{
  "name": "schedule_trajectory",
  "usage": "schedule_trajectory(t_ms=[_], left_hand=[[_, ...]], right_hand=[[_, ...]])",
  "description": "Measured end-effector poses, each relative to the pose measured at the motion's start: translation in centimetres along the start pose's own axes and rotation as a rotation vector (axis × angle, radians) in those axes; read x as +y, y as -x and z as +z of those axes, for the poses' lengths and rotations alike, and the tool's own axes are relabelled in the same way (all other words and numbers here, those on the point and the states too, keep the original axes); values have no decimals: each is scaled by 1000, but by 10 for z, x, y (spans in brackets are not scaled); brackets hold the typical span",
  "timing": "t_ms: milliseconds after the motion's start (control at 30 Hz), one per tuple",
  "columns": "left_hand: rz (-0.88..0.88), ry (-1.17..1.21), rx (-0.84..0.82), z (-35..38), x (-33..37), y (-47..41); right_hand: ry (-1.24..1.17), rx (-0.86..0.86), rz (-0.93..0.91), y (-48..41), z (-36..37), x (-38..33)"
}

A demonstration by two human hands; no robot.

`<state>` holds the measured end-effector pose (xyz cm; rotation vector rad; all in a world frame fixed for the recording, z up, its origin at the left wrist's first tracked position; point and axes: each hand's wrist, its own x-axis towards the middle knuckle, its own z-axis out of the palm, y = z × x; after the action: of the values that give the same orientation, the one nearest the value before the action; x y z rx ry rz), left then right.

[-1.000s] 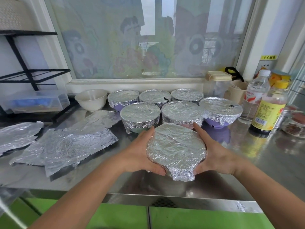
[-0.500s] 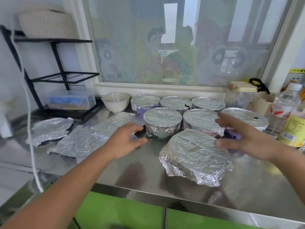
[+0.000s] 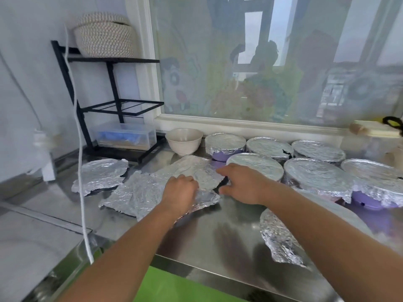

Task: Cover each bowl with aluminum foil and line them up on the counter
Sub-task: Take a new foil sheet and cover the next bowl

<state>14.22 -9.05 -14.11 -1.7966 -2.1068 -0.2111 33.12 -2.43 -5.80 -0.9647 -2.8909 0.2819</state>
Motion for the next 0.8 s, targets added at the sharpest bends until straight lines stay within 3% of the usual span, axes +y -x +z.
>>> schedule_trajectory(t_ms=[200, 333, 433, 500, 800], left_hand=[[135, 404, 143, -4, -53, 33], [62, 570, -130, -17, -93, 69], [-139, 685, -347, -24, -110, 83], [-274, 777, -412, -30, -116, 84], [-401, 455, -404, -50, -119, 62]], right_hand=[[-98, -11, 102, -49, 34, -27], [-49, -15, 100, -60, 55, -47], [22, -177, 73, -57, 80, -57], [69, -180, 57, -59, 96, -65], [18, -33, 86, -97, 134, -149]])
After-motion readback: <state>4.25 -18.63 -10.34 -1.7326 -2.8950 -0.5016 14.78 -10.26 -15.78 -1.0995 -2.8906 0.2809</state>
